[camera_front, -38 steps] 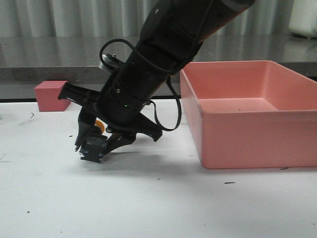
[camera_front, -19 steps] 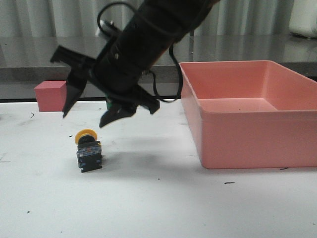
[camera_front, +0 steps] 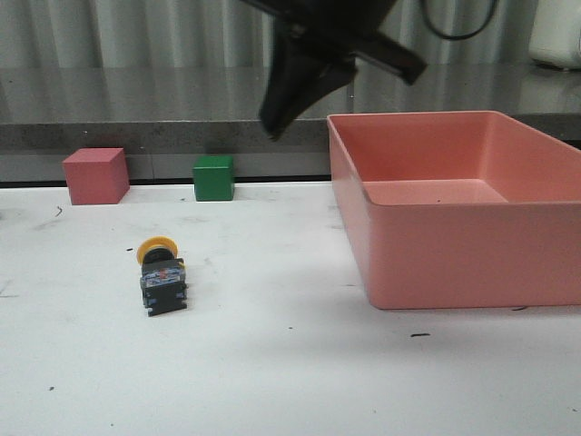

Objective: Place and stand button with both arms
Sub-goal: 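Carry the button toward the left arm and lower it onto the table, then open the right gripper, release the button lying on its side, withdraw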

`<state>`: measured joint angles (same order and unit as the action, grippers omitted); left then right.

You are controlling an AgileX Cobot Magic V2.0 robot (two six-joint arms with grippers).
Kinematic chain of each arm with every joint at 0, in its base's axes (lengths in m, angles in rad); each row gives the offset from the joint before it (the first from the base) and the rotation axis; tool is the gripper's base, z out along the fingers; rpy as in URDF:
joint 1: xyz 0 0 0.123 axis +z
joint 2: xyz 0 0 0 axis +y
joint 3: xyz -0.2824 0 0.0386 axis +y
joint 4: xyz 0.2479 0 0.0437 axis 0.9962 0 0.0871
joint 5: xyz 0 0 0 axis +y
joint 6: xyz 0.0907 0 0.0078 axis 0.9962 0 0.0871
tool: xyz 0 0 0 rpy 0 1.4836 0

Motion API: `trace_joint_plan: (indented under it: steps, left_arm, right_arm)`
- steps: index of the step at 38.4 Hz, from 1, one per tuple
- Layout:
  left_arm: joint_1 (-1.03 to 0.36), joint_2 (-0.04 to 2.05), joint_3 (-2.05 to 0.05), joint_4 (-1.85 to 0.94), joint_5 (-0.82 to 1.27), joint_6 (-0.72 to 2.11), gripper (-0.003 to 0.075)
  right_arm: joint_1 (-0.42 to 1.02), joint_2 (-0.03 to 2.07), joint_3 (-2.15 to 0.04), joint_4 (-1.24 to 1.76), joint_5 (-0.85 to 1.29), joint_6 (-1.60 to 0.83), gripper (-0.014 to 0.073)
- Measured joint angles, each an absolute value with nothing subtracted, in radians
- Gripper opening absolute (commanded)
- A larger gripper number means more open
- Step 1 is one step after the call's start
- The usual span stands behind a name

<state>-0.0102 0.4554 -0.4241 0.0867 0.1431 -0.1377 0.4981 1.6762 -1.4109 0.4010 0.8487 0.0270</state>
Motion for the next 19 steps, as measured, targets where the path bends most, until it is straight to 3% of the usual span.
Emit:
trace_joint_plan:
  steps: [10, 19]
  left_arm:
    - [-0.010, 0.455, -0.424, 0.087, 0.143, -0.138, 0.0600]
    - [-0.010, 0.455, -0.424, 0.087, 0.143, -0.138, 0.0600]
  right_arm:
    - [0.219, 1.270, -1.015, 0.292, 0.833, 0.021, -0.0062]
    - [0.167, 0.892, -0.662, 0.157, 0.590, 0.021, -0.0068]
